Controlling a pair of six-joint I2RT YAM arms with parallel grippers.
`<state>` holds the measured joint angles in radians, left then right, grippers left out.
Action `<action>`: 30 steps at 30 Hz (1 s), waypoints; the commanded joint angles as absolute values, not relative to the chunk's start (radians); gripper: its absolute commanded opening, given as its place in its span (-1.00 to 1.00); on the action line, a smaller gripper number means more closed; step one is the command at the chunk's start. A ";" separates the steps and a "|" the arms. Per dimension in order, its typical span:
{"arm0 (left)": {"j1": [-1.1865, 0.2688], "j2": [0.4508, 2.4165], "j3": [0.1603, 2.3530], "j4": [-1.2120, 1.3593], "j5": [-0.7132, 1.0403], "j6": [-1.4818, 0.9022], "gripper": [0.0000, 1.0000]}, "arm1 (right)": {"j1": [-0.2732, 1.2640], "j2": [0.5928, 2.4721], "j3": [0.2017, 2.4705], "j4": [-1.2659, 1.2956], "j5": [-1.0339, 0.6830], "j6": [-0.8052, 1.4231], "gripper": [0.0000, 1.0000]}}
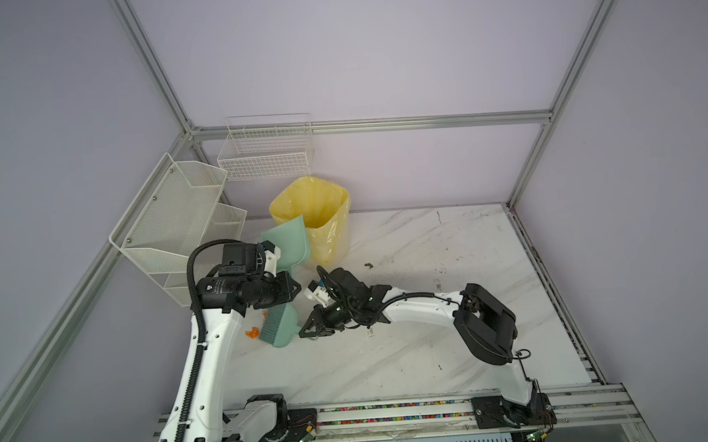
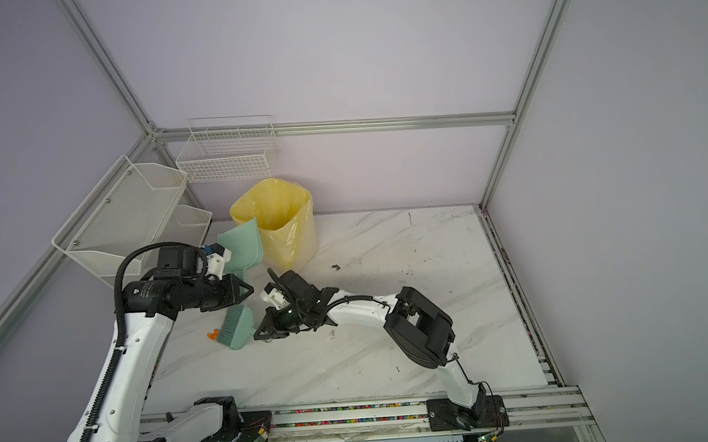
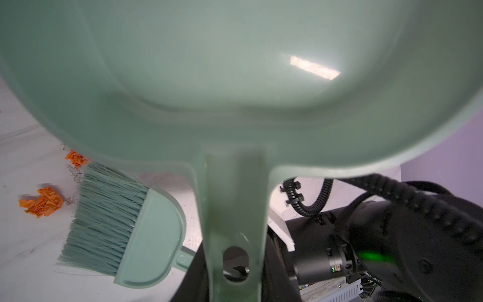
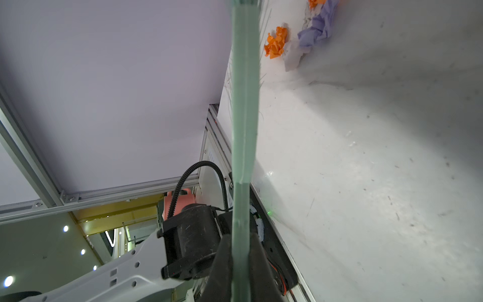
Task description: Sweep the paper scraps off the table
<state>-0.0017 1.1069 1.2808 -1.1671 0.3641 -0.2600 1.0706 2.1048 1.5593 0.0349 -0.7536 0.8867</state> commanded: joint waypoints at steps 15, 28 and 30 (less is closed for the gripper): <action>0.000 1.077 1.322 -1.134 0.425 -0.242 -1.00 | 1.113 2.442 1.941 0.188 -0.857 1.086 -1.00; 0.000 1.076 1.335 -1.147 0.437 -0.260 -1.00 | 1.095 2.560 2.042 0.042 -0.779 1.158 -1.00; 0.000 1.081 1.340 -1.143 0.446 -0.263 -1.00 | 1.092 2.530 1.992 0.030 -0.764 1.154 -1.00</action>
